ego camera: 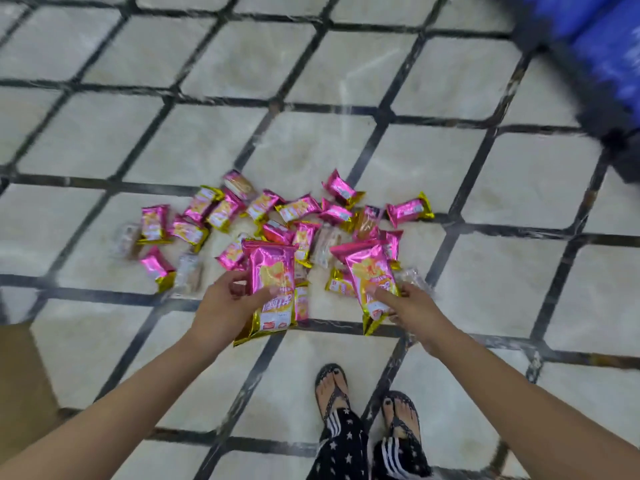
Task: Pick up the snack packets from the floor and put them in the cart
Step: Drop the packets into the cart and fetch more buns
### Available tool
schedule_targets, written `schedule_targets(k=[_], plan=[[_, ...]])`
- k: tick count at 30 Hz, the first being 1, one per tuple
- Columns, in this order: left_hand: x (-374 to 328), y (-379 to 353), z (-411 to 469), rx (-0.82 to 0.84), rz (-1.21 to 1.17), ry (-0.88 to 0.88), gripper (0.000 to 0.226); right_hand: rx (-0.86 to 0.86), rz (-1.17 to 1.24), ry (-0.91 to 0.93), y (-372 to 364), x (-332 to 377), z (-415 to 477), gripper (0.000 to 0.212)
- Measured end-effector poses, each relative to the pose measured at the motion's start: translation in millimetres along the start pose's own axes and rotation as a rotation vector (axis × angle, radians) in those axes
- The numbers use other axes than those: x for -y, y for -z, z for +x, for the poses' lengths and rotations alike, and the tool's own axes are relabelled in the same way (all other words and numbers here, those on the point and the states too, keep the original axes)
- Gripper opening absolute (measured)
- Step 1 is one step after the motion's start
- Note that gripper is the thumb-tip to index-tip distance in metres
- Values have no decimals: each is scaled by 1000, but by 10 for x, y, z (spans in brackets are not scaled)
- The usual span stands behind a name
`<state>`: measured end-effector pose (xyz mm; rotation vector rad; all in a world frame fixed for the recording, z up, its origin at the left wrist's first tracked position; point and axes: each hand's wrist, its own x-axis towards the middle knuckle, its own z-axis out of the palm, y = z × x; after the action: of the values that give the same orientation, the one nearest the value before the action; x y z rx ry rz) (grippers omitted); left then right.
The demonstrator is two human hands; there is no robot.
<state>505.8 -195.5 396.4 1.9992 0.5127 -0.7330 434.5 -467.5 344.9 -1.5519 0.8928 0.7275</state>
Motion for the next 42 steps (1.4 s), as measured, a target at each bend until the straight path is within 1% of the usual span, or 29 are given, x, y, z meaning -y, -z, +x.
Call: schedule_targets(k=[1,2,4,5,6,7,8,10,11,13,14,16,17,19,22,23,25,28,29,32,33,35,36,38,39,40,41,42], plan=[[-168,161,-203,-1,-17,-2,30,7,-4,4,-17,211,-230,111],[-323,317,-413,-10,-26,-7,29,17,-4,25,-53,419,-461,115],[-585,635,-821,-30,-48,-15,29,36,-3,70,-129,801,-959,107],[-686,795,-1019,-39,-71,-17,27,45,0,84,-164,977,-1210,107],[-790,940,-1229,-54,-100,-21,27,61,18,98,-199,1111,-1425,111],[-840,1076,-1423,-71,-143,-15,30,84,34,106,-231,1240,-1648,114],[-873,1197,-1618,-94,-185,0,32,116,51,115,-264,1325,-1845,111],[-917,1381,-2016,-142,-282,18,26,167,85,130,-304,1431,-2191,92],[-931,1441,-2209,-171,-342,23,22,187,92,144,-317,1481,-2372,88],[-970,1486,-2569,-237,-474,44,17,222,83,187,-308,1516,-2628,100],[-983,1468,-2749,-269,-518,52,17,230,73,189,-296,1496,-2717,102],[-1001,1393,-3060,-342,-579,47,29,245,70,202,-255,1475,-2893,92],[-1002,1344,-3202,-370,-612,46,33,256,54,203,-227,1467,-2971,91],[-986,1209,-3512,-414,-707,46,33,293,-52,236,-164,1477,-3138,100],[-930,938,-3925,-496,-838,92,49,396,-192,301,-11,1487,-3351,94],[-921,840,-4055,-542,-886,106,50,419,-249,305,40,1480,-3401,98],[-910,644,-4297,-633,-981,137,43,453,-380,314,113,1456,-3474,111],[-890,339,-4649,-730,-1079,179,35,517,-501,324,158,1400,-3541,116],[-862,239,-4760,-770,-1104,186,34,552,-541,333,157,1384,-3577,114],[-763,-85,-5117,-892,-1191,229,38,665,-658,338,109,1307,-3725,96],[-719,-200,-5237,-933,-1215,249,38,710,-706,342,83,1260,-3788,92],[-626,-421,-5478,-1012,-1274,292,34,815,-804,353,-7,1142,-3892,93],[-569,-516,-5589,-1053,-1305,313,32,851,-835,348,-59,1077,-3959,86],[-449,-691,-5805,-1138,-1358,356,34,914,-888,358,-146,944,-4144,46],[-389,-774,-5907,-1182,-1389,372,36,951,-921,362,-190,873,-4230,39],[-332,-850,-6009,-1224,-1423,381,37,997,-965,362,-239,799,-4313,46],[-272,-921,-6109,-1258,-1455,384,37,1002,-1023,372,-288,718,-4408,59],[-211,-980,-6203,-1287,-1479,388,37,1012,-1066,389,-335,641,-4493,64]])
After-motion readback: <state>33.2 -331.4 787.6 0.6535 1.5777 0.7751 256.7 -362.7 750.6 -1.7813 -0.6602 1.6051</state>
